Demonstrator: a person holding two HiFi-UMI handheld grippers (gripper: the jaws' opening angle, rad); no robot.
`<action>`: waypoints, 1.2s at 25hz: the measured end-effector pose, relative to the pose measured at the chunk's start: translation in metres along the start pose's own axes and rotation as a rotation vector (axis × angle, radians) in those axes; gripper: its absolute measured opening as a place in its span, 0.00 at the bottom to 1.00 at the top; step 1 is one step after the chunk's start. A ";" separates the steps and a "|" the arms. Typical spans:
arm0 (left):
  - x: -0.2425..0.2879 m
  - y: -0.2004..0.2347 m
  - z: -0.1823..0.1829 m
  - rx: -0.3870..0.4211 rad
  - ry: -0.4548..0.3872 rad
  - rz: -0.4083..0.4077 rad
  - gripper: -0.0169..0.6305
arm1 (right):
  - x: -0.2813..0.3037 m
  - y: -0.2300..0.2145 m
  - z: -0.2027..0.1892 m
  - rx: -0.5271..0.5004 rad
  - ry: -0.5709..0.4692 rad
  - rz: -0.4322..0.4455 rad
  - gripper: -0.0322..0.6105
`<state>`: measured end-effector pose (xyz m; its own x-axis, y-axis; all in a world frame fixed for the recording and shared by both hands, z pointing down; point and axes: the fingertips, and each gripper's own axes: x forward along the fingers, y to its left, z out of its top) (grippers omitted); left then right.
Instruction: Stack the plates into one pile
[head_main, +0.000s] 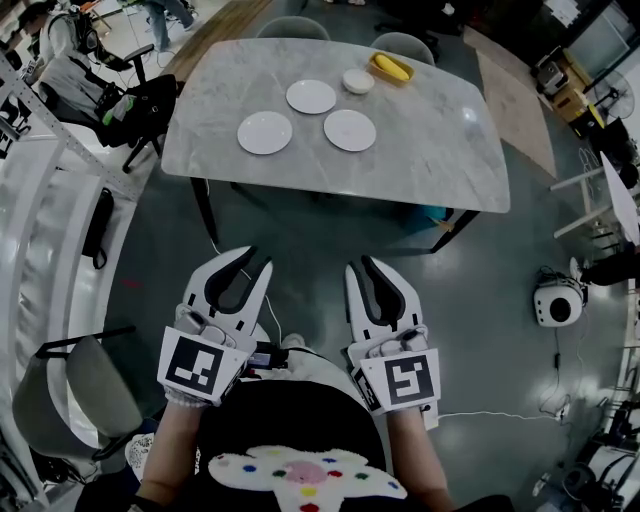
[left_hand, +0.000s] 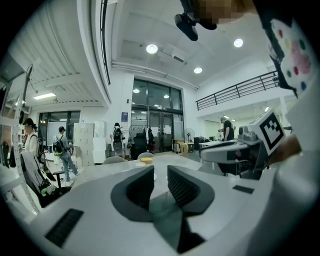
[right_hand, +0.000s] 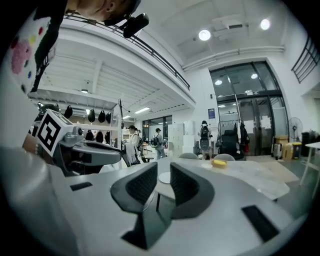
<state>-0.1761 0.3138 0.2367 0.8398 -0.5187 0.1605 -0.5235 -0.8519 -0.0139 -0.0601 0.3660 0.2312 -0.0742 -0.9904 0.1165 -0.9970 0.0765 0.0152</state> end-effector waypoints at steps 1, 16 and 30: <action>0.000 0.000 -0.003 -0.007 0.012 0.000 0.17 | 0.000 0.001 0.000 0.002 0.002 0.008 0.17; -0.010 -0.002 0.004 -0.001 0.002 0.047 0.18 | -0.011 0.000 -0.005 0.044 0.001 0.033 0.23; 0.008 0.002 0.000 0.023 0.008 -0.008 0.18 | -0.007 -0.010 -0.013 0.041 0.010 -0.021 0.23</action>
<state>-0.1703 0.3075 0.2377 0.8429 -0.5109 0.1688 -0.5129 -0.8577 -0.0349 -0.0497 0.3735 0.2428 -0.0535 -0.9906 0.1262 -0.9984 0.0509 -0.0232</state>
